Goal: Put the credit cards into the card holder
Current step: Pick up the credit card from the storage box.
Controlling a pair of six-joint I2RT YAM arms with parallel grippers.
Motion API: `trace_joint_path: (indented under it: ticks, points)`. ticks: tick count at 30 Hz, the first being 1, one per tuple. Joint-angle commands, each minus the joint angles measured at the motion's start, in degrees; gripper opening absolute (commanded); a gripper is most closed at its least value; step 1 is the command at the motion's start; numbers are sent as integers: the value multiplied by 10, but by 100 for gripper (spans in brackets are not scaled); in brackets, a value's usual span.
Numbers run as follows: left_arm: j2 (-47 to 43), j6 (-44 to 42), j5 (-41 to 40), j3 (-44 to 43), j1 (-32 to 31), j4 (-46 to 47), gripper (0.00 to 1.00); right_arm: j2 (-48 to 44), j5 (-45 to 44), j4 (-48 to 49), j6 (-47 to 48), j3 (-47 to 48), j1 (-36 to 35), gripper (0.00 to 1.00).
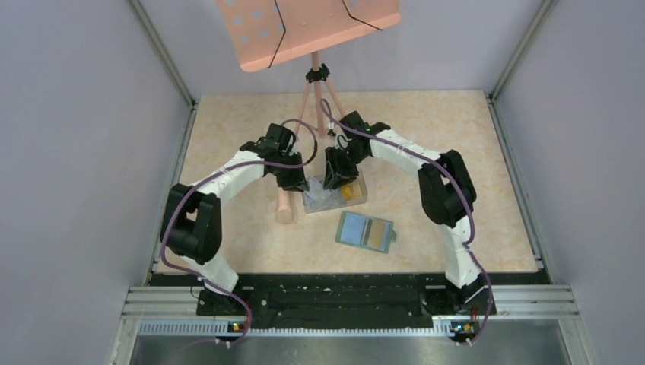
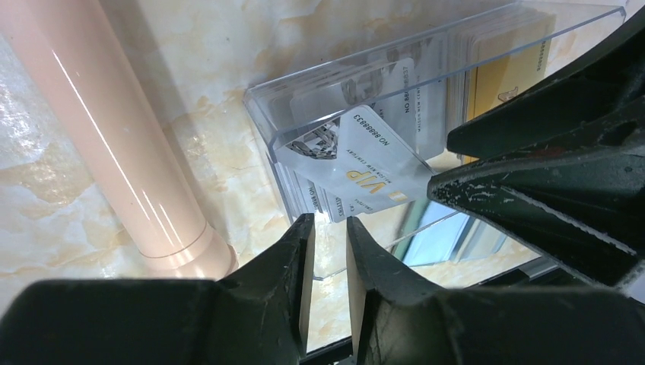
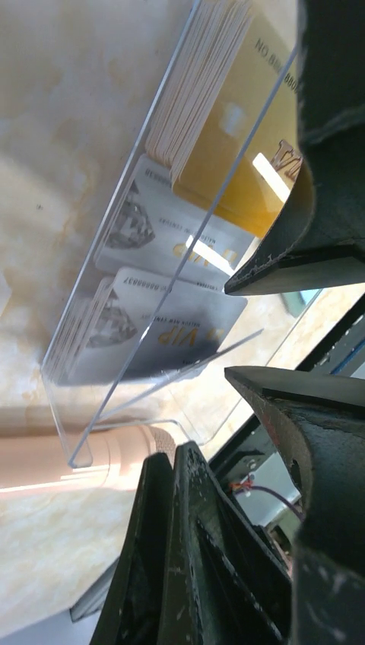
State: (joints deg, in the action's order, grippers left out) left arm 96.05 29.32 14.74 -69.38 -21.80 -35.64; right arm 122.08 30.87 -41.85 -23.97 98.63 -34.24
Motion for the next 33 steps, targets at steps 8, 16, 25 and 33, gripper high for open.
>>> trace_joint_path:
  ticks: [8,16,25,33]
  points:
    - [-8,-17,-14,-23,-2,-15,29,0,-24,-19,50,35,-15,18]
    - [-2,-17,-13,-23,-2,-17,29,4,-27,-36,60,43,-23,0]
    - [-24,-10,-37,-16,-3,-19,30,-7,-103,-54,101,70,-54,46]
    - [-60,35,-35,10,5,7,41,6,-186,-59,158,76,-100,55]
